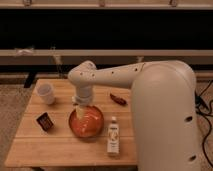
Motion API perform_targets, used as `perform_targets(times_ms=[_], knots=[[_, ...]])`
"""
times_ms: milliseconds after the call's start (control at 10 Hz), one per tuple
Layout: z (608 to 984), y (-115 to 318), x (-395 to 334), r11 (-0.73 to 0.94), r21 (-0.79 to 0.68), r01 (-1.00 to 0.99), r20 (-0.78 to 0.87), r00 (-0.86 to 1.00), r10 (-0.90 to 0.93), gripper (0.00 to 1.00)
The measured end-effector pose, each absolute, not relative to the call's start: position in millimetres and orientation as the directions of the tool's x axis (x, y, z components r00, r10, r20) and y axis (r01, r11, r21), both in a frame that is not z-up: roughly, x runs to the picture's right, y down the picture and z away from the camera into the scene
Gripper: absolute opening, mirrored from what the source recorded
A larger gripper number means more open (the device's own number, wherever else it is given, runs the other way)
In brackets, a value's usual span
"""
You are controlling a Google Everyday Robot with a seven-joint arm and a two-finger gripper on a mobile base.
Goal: Knock the eraser over
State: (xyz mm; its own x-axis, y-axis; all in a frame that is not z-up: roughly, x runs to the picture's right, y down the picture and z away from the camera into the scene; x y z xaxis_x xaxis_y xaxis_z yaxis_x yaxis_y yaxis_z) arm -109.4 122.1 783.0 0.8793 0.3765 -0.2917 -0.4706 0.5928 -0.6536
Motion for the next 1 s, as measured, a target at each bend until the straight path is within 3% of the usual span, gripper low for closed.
perform_targets(times_ms=[1000], knots=[[785.3, 121.9, -111.6, 0.599, -0.667, -0.444, -0.269, 0.892, 0.362, 0.67]])
